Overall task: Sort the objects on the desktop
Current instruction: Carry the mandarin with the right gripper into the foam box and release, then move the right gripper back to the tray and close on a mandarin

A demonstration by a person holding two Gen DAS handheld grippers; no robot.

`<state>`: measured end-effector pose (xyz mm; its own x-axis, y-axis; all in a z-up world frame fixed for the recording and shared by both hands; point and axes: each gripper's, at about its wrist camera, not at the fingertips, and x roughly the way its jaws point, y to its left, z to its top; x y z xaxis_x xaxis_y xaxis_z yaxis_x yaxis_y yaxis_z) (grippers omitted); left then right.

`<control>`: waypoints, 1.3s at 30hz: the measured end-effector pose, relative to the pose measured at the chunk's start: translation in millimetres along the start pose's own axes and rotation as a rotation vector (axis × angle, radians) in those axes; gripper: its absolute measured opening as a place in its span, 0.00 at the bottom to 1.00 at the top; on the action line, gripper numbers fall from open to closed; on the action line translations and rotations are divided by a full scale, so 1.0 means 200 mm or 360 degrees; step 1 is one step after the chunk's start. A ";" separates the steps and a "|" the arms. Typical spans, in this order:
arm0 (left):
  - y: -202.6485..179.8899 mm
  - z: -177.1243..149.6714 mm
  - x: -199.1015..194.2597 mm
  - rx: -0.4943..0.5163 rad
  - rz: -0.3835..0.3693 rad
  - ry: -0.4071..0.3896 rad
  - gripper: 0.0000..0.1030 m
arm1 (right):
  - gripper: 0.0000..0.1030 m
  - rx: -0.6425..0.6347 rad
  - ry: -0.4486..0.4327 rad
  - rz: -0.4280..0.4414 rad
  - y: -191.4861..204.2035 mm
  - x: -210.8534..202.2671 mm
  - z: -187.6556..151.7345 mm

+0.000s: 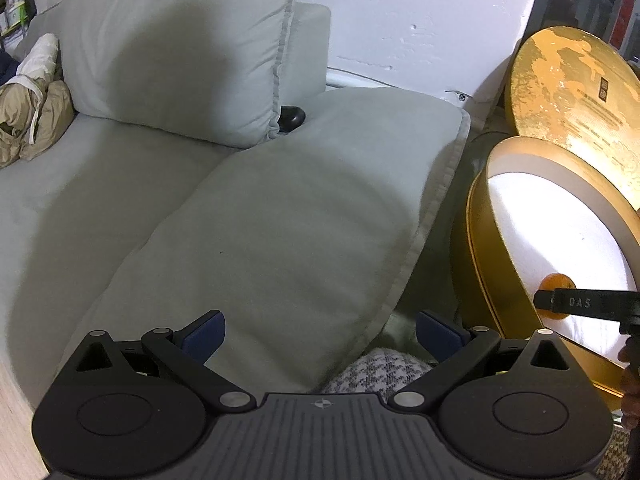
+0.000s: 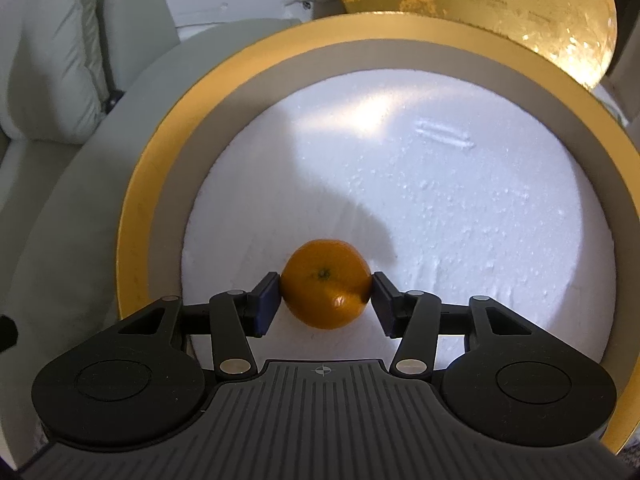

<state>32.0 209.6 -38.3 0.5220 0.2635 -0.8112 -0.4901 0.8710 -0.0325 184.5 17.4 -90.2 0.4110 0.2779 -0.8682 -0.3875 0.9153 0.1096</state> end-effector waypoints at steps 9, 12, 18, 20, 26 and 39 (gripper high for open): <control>-0.09 -0.03 -0.16 0.0078 -0.0005 -0.0081 0.99 | 0.55 0.0031 -0.0068 0.0021 -0.03 -0.17 -0.02; -0.16 -0.05 -0.23 0.0112 -0.0033 -0.0102 0.99 | 0.56 0.0067 -0.0127 0.0059 -0.09 -0.31 -0.06; -0.35 -0.12 -0.33 0.0274 -0.0101 -0.0133 0.99 | 0.59 0.0130 -0.0253 0.0100 -0.25 -0.62 -0.23; -0.42 -0.14 -0.36 0.0333 -0.0123 -0.0139 0.99 | 0.59 0.0161 -0.0283 0.0117 -0.32 -0.71 -0.30; -0.63 -0.21 -0.44 0.0526 -0.0188 -0.0157 0.99 | 0.60 0.0249 -0.0367 0.0093 -0.49 -0.90 -0.50; -1.04 -0.36 -0.48 0.0922 -0.0278 -0.0153 0.99 | 0.60 0.0514 -0.0431 0.0003 -0.78 -0.99 -0.78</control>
